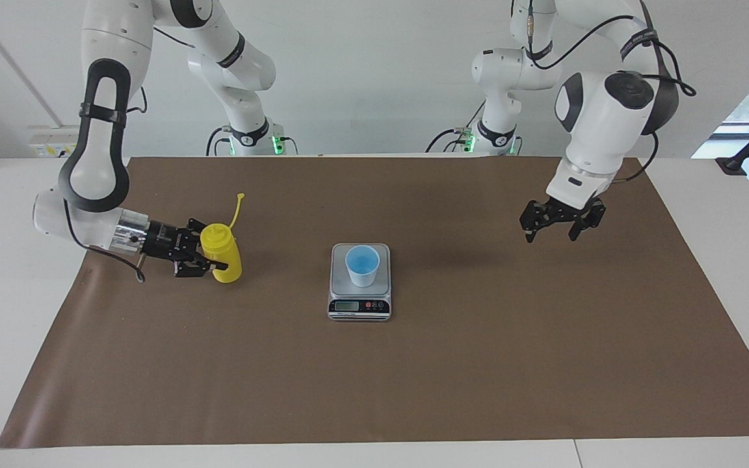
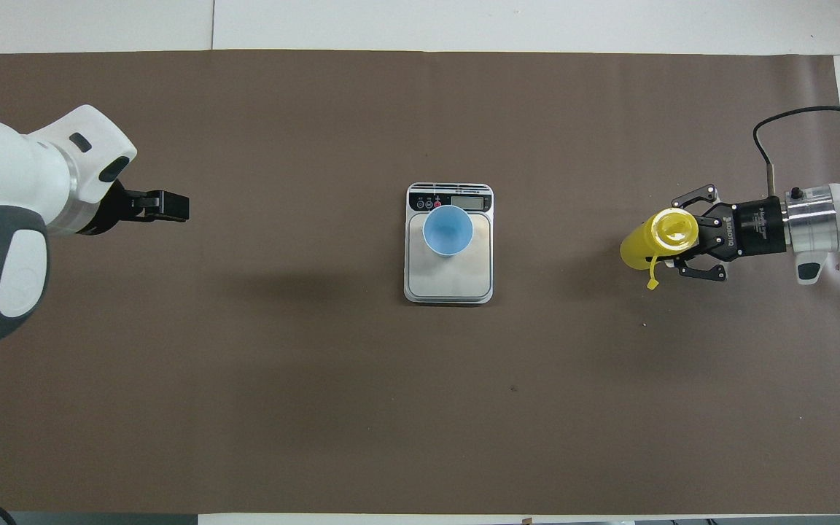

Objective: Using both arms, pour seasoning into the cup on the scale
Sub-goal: 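Lift the yellow bottle with the right gripper and tilt it over the cup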

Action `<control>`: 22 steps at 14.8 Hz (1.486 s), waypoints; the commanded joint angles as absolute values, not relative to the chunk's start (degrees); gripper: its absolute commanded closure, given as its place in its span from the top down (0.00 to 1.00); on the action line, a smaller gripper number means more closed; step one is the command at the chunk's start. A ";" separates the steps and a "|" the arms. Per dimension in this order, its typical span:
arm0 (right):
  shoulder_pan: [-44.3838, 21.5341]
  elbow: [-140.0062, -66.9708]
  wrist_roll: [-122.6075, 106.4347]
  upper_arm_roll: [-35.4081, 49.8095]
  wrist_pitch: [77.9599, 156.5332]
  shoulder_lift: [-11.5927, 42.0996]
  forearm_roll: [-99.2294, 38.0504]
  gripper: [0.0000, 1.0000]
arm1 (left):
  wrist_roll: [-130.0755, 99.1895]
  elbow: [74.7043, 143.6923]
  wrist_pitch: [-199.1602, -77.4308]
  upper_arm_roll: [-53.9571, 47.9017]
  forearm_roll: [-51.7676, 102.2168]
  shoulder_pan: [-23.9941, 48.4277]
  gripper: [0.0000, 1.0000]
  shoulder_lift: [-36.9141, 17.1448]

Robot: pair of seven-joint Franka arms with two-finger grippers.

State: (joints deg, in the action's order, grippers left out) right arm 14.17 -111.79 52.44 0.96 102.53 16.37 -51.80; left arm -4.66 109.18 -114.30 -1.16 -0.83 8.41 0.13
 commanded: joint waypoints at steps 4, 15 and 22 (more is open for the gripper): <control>3.10 -110.75 71.51 0.79 110.74 10.55 -44.24 0.00 | 3.15 102.40 -103.55 -1.41 0.18 3.70 1.00 1.58; -13.88 -105.65 97.63 0.97 118.47 11.95 -16.81 0.00 | 4.39 91.23 -89.30 -1.23 2.20 1.58 1.00 0.79; -18.45 -89.16 104.50 1.05 106.38 22.82 -0.81 0.00 | 3.87 92.46 -89.65 -1.23 2.11 1.93 1.00 1.67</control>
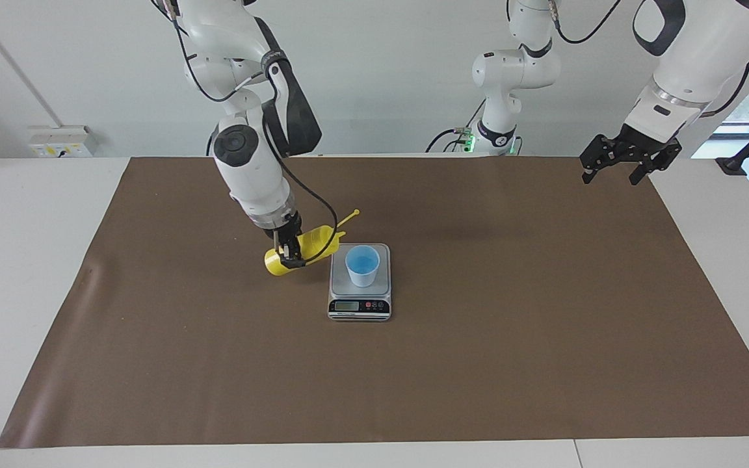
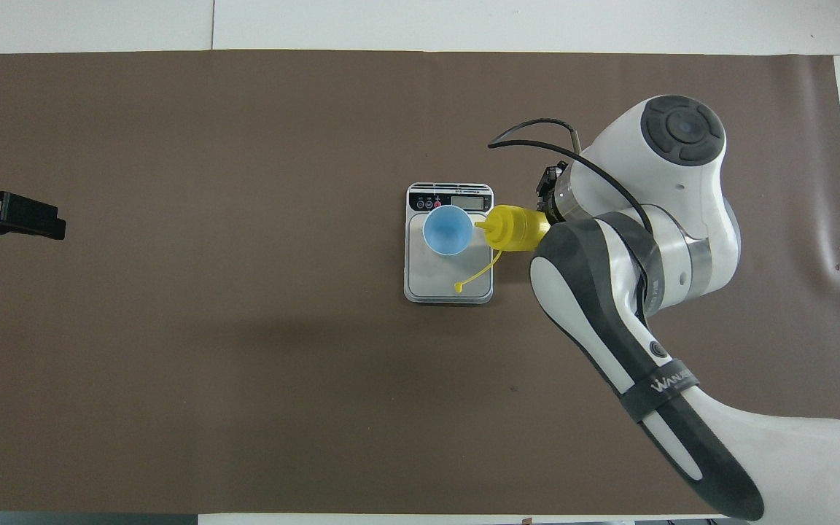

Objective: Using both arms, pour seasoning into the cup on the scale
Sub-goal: 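Lift the yellow bottle with the right gripper and tilt it over the cup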

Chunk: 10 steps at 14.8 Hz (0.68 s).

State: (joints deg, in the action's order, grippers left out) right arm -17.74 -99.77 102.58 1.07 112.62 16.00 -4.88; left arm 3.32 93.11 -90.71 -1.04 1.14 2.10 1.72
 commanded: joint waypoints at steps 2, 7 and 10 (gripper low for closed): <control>-19.77 -86.49 104.59 1.05 104.15 24.78 2.18 0.00 | 3.87 92.46 -89.65 -1.32 2.11 2.02 1.00 1.67; -21.36 -86.57 104.59 1.06 103.62 25.75 7.91 0.00 | 3.87 92.46 -89.74 -1.23 2.02 1.58 1.00 1.67; -21.88 -85.87 104.94 1.05 101.60 27.16 9.39 0.00 | 3.87 92.46 -89.65 -1.23 2.02 1.58 1.00 1.67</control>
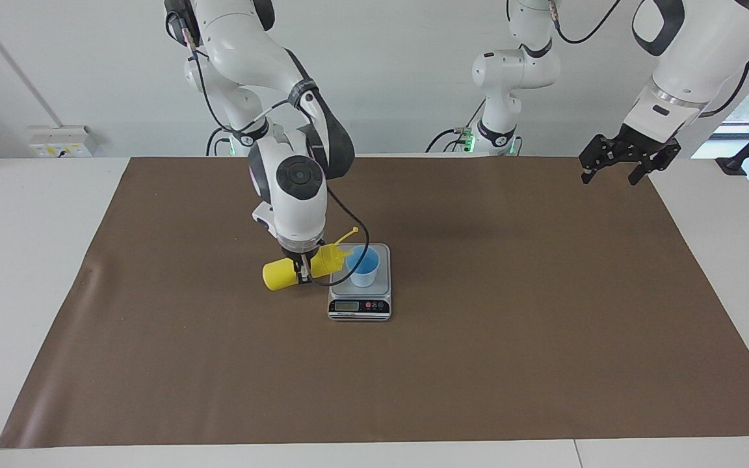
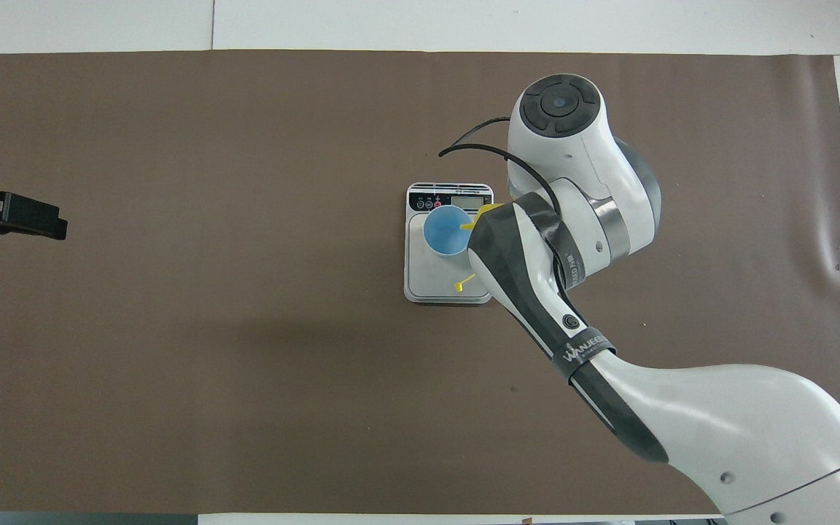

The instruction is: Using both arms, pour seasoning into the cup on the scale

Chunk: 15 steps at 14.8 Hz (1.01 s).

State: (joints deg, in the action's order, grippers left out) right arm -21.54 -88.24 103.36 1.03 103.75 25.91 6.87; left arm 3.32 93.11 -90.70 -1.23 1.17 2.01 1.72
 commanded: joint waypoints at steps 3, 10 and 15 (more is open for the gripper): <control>-22.06 -86.04 104.94 1.05 101.78 26.98 11.24 0.00 | 3.87 92.46 -89.74 -1.23 2.02 1.58 1.00 1.67; -23.64 -85.17 107.57 1.05 98.80 27.68 13.54 0.00 | 3.87 92.46 -89.65 -1.23 1.93 1.58 1.00 1.67; -22.94 -82.18 110.20 1.14 97.29 28.83 13.36 0.00 | 3.87 92.46 -89.65 -1.23 2.02 1.58 1.00 1.67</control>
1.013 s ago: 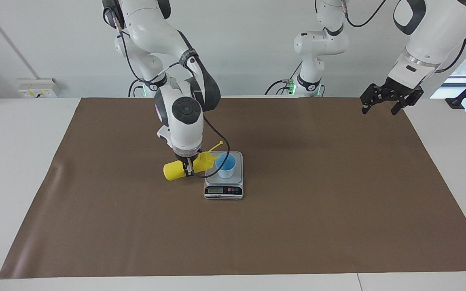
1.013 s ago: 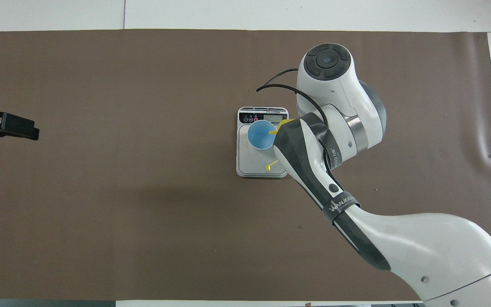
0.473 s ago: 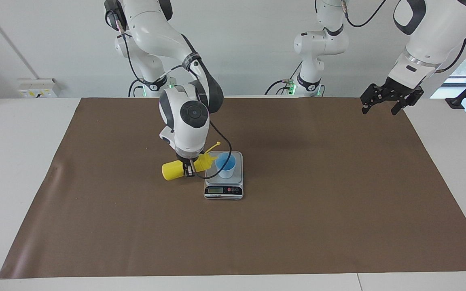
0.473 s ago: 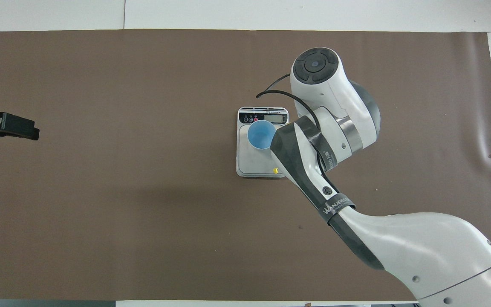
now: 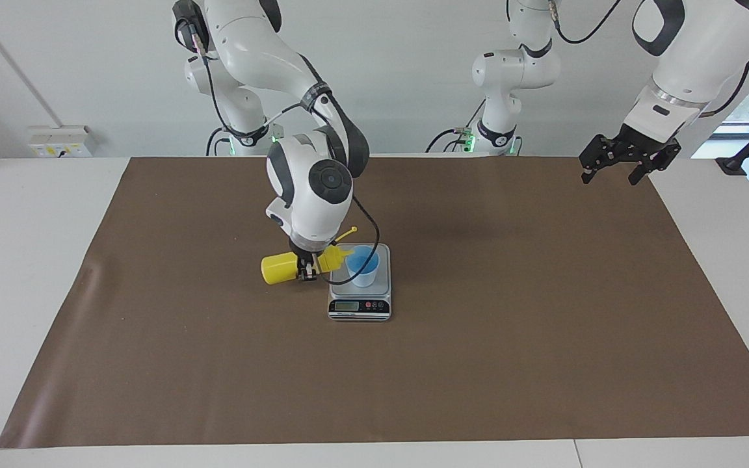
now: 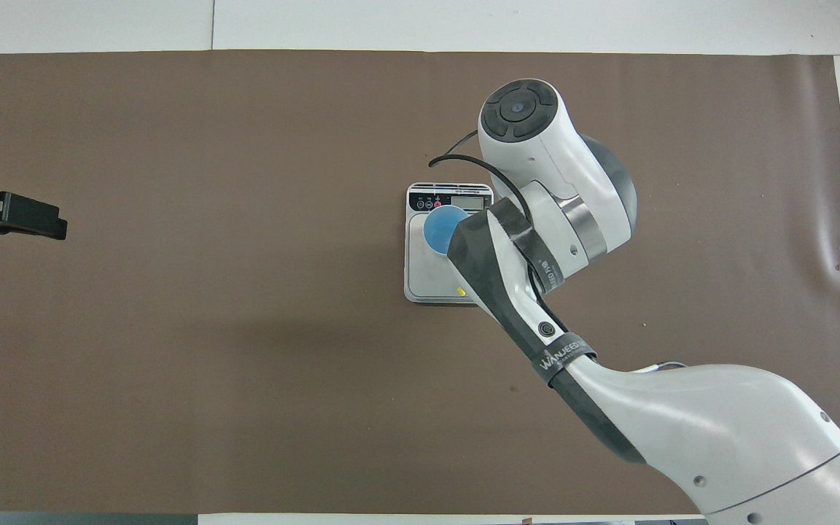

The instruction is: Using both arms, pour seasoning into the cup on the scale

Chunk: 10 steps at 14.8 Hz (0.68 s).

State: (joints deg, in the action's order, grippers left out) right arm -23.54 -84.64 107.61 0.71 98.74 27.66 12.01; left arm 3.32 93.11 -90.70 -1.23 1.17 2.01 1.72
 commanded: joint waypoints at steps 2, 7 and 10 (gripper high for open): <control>-22.94 -82.26 112.05 1.05 97.91 28.65 13.54 0.00 | 3.87 92.46 -89.65 -1.23 2.02 1.58 1.00 1.67; -23.29 -83.23 112.32 1.14 97.91 28.65 15.82 0.00 | 3.87 92.46 -89.65 -1.23 2.02 1.58 1.00 1.58; -23.91 -83.76 112.41 1.14 97.47 28.83 17.49 0.00 | 3.87 92.46 -89.65 -1.23 1.93 1.58 1.00 1.67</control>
